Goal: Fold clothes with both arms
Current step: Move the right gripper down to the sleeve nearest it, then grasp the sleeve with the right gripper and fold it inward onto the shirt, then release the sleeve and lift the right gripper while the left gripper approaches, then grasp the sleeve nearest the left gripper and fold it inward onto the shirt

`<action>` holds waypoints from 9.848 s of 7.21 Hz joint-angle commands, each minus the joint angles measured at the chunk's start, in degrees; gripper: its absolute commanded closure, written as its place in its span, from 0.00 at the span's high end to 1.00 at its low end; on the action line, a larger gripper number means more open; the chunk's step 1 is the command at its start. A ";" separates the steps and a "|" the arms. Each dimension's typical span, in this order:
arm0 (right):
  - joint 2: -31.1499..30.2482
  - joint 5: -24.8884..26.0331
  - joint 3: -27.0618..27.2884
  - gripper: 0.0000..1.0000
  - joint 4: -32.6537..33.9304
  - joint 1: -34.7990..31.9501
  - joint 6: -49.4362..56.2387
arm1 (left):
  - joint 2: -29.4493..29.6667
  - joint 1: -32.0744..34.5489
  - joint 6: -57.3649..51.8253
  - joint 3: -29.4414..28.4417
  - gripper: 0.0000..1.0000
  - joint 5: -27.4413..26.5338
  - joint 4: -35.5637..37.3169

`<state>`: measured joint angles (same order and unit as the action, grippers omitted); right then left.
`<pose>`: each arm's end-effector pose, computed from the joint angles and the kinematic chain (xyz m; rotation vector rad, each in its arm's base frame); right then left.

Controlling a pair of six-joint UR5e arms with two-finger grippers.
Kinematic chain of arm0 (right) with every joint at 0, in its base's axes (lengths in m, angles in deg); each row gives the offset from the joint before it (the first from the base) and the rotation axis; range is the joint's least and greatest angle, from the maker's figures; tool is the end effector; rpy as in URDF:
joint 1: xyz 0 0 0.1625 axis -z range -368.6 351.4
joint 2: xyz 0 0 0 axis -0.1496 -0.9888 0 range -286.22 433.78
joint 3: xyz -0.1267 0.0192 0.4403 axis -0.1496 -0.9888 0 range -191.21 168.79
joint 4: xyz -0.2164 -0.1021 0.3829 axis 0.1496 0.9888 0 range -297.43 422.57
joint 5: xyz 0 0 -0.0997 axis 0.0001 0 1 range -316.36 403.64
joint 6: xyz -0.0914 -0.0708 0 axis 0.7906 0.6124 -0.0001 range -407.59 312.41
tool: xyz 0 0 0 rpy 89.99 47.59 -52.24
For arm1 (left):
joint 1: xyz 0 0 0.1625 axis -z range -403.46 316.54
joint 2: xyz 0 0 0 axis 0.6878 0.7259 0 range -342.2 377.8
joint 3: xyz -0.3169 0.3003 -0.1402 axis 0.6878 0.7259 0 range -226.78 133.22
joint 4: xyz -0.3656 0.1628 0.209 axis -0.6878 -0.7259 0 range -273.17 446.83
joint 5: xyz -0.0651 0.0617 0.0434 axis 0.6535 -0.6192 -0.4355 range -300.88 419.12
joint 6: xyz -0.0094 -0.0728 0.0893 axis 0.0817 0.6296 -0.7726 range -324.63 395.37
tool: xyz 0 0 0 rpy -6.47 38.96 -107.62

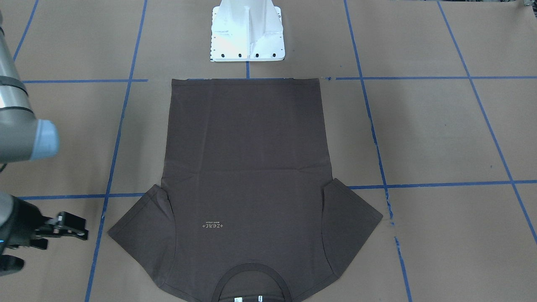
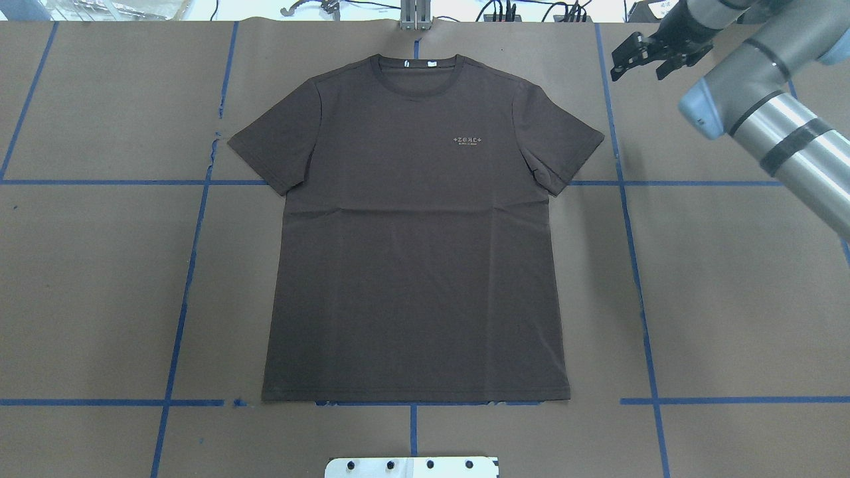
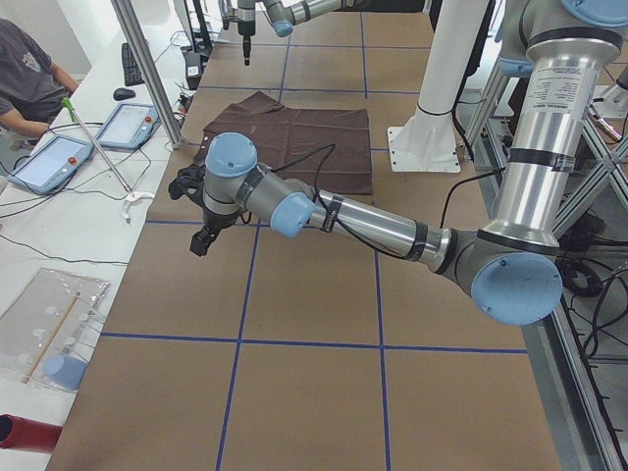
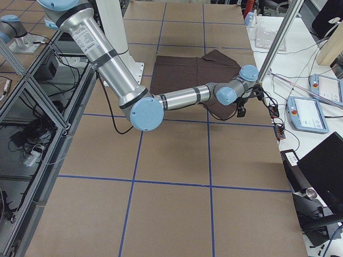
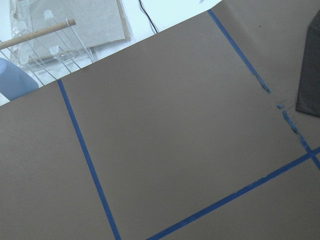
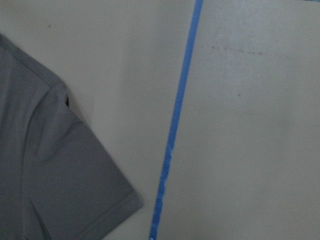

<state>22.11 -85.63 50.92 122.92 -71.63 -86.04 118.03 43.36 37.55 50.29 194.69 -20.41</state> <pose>-0.3286 -0.7782 0.4481 0.2098 -0.9133 -0.0543 -0.0161 -0.6231 0.4957 0.5340 0.7967 0.2557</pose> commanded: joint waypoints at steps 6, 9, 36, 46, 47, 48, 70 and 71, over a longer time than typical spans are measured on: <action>0.17 8.24 -5.09 1.00 -2.80 7.92 -7.95 | 1.19 -0.07 1.07 -0.12 1.00 0.14 0.02; 0.34 8.15 -5.09 0.74 -1.64 8.01 -8.21 | 1.19 -0.07 0.99 -0.38 1.00 0.14 0.02; -8.01 5.87 35.61 1.00 25.43 13.37 -21.49 | 21.23 -39.25 63.09 -28.66 0.99 -38.17 -29.83; -7.04 5.78 35.26 1.00 25.52 13.46 -21.75 | 20.53 -40.41 62.95 -30.45 0.58 -39.33 -29.60; -7.04 5.78 35.26 1.00 25.52 13.46 -21.66 | 20.53 -40.50 62.77 -30.36 0.36 -39.33 -29.43; -7.04 5.78 35.26 1.00 25.52 13.46 -21.75 | 20.61 -40.41 62.86 -30.27 0.17 -39.33 -29.25; -25.02 16.12 45.68 1.00 8.82 25.02 -37.11 | 22.41 -48.48 69.93 1.81 1.00 -29.48 1.71; -28.45 23.63 48.15 1.00 8.73 32.02 -44.62 | 17.85 -48.58 69.63 8.34 1.00 -29.48 2.47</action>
<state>-2.08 -69.24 95.72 132.56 -46.57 -123.44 141.10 -4.65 109.09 49.97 165.15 -21.25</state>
